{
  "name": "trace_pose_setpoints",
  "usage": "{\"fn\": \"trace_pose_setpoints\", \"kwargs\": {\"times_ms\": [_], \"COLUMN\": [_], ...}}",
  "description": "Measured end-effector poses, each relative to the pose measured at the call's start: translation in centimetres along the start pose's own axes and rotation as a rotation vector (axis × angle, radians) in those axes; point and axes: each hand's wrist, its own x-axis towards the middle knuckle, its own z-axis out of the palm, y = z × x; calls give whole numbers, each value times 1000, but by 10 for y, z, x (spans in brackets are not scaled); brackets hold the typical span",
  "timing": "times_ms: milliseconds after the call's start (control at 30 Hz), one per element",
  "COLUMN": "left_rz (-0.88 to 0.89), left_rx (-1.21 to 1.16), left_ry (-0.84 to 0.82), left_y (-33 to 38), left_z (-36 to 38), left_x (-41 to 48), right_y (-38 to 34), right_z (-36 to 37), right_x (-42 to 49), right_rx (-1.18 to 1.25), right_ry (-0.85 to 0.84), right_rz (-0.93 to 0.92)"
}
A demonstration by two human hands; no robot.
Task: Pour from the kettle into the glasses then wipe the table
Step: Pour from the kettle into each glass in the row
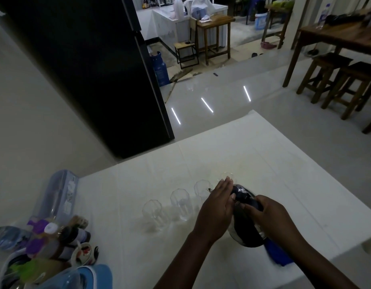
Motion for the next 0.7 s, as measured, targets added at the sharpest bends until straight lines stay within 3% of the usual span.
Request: {"fn": "trace_pose_setpoints", "kwargs": {"times_ms": [700], "left_rz": [-29], "left_rx": [-35], "left_ry": [-21], "left_y": [0], "left_z": [-4], "left_x": [0], "right_y": [-7], "right_z": [-3], "right_x": [3], "right_rx": [-35], "right_ry": [-1], "right_rz": [-13]}}
